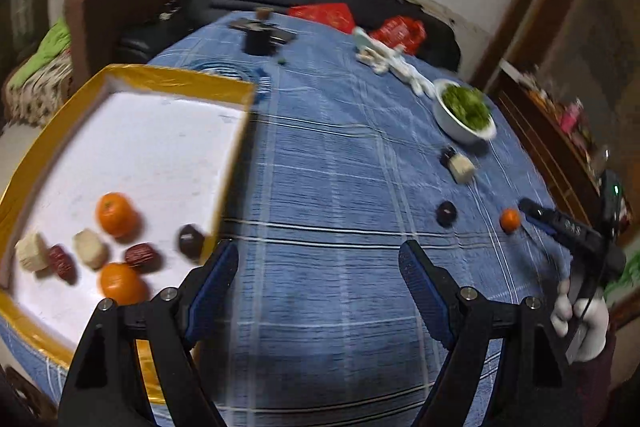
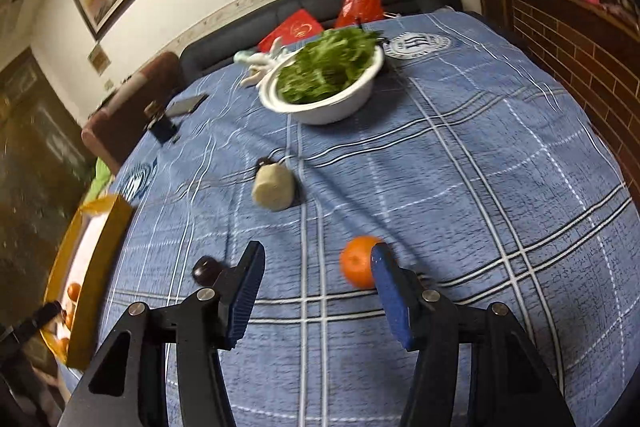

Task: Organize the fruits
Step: 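Grasp a tangerine with the right tool while the left tool grasps a dark plum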

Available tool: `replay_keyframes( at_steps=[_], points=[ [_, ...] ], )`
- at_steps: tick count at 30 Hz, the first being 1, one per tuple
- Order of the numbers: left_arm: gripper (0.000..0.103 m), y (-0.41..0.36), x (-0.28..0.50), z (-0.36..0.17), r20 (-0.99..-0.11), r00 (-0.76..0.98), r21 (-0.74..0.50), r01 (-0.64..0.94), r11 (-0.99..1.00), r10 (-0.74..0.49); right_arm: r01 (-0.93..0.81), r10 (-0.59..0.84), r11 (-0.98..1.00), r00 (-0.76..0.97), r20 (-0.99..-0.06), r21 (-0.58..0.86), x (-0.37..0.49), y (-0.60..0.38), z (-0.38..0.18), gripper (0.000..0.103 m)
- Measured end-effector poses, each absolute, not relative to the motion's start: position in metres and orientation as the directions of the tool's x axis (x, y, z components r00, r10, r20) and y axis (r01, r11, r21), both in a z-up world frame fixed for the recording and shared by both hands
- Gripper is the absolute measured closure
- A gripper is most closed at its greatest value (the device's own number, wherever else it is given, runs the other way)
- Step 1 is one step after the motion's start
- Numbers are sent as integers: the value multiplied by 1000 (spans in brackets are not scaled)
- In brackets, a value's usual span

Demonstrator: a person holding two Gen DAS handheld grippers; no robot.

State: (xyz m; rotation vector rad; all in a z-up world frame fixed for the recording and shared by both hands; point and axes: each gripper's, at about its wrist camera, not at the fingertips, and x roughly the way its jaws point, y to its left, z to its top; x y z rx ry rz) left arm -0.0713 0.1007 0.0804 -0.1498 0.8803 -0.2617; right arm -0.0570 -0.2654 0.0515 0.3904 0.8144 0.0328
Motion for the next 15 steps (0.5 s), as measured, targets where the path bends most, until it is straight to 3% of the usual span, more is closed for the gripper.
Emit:
replay_keyframes(
  at_steps=[8, 15],
  points=[
    [21, 36, -59, 80, -733, 612, -133, 297, 945, -296, 146, 141, 936, 675, -724, 319, -50, -272, 35, 44],
    [21, -20, -30, 52, -766, 536, -139, 402, 905, -356, 190, 71, 949, 647, -759, 251, -46, -275, 21, 43]
  ],
)
